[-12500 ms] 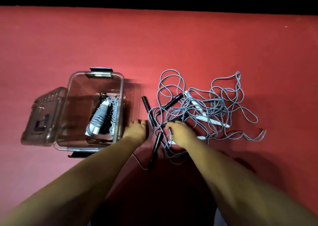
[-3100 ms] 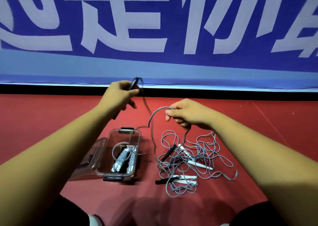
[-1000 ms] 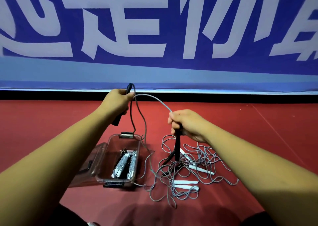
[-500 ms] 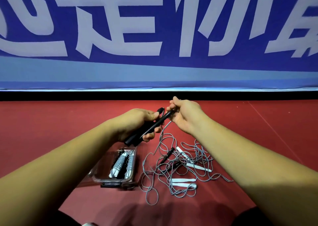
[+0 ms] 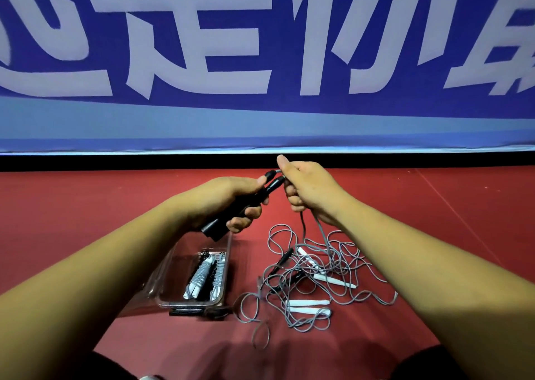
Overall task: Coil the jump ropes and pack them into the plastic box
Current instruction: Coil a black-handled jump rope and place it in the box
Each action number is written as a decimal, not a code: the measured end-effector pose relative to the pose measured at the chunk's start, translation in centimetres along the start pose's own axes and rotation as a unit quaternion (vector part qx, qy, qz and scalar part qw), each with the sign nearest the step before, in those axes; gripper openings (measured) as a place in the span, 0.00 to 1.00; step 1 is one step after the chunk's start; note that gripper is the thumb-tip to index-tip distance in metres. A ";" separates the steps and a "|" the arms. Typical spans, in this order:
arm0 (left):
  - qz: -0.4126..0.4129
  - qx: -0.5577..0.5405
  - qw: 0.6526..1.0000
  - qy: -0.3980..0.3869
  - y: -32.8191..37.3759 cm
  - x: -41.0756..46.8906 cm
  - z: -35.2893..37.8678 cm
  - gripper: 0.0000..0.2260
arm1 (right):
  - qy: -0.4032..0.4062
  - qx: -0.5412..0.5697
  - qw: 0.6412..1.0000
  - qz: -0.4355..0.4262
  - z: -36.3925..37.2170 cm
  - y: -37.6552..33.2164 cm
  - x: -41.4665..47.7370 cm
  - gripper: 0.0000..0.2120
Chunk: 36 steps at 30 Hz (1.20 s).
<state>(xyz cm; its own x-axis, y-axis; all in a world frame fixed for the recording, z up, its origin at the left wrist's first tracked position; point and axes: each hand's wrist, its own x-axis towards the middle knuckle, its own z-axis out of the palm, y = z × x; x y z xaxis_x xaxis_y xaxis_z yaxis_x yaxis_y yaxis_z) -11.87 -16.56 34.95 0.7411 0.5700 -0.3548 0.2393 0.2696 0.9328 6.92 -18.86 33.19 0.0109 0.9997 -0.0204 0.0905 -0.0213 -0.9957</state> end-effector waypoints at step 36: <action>0.229 -0.324 0.869 0.296 1.4 1.4 -2.3 0.12 | -0.121 0.079 0.988 0.049 0.7 -0.1 -0.1 0.14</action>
<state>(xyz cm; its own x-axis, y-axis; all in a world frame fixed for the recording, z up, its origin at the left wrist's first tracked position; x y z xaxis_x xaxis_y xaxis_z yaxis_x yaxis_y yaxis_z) -11.92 -13.62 35.59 0.1664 0.9803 -0.1061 -0.5405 0.1807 0.8217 6.21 -18.97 33.26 -0.2280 0.9663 -0.1191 -0.0566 -0.1353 -0.9892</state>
